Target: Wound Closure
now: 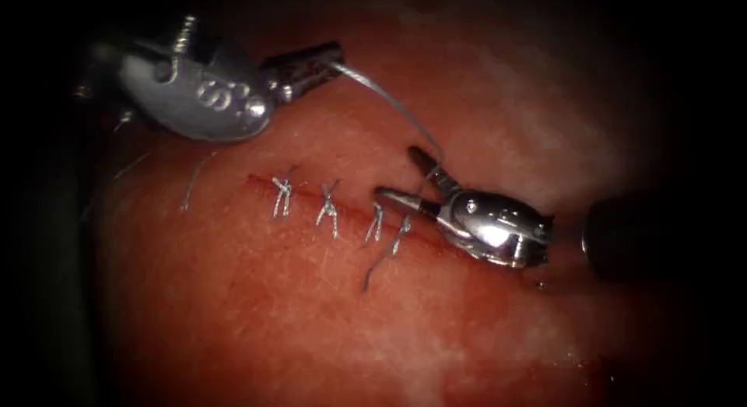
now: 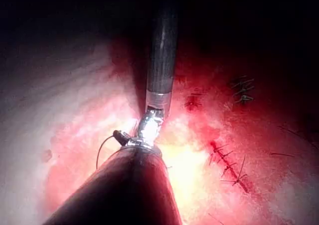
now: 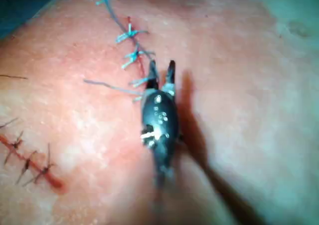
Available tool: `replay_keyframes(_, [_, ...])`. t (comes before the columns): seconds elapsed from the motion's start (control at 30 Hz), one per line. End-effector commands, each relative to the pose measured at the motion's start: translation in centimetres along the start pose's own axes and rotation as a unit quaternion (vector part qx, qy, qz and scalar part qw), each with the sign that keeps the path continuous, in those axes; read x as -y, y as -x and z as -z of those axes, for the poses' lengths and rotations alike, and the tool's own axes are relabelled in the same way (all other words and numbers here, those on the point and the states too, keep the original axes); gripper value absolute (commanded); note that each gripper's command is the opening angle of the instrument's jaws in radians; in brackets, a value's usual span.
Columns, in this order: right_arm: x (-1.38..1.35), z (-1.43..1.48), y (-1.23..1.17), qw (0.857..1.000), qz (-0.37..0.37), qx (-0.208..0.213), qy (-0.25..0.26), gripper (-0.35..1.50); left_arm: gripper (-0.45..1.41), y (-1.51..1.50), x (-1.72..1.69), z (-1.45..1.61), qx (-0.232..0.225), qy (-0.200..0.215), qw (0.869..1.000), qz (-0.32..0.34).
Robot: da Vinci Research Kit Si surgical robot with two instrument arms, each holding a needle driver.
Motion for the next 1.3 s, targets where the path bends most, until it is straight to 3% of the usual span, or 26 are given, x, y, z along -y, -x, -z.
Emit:
replay_keyframes(0.03, [0.08,0.12,0.1,1.0,0.0,0.003,-0.007,1.48,-0.45,-0.02,-0.11,-0.06,0.002,0.002,1.0,0.001])
replay_keyframes(0.27, [0.07,0.45,0.17,0.999,-0.02,0.0,-0.042,1.48,-0.45,-0.08,-0.13,-0.31,0.004,-0.003,1.0,0.004])
replay_keyframes(0.43, [0.11,0.52,0.18,0.999,-0.02,0.0,-0.045,1.48,-0.45,-0.09,-0.11,-0.42,0.004,-0.003,1.0,0.006])
replay_keyframes(0.67, [0.21,0.22,0.23,0.999,-0.016,0.004,-0.05,1.48,-0.45,-0.09,-0.07,-0.35,0.002,0.0,1.0,0.007])
replay_keyframes(0.83, [0.34,-0.29,0.42,0.997,-0.026,0.003,-0.07,1.48,-0.45,-0.17,-0.01,-0.18,-0.002,-0.005,1.0,0.007])
replay_keyframes(1.3, [0.3,-0.44,0.26,0.998,-0.036,0.005,-0.059,1.48,-0.45,-0.3,-0.1,0.0,-0.003,-0.008,1.0,0.0])
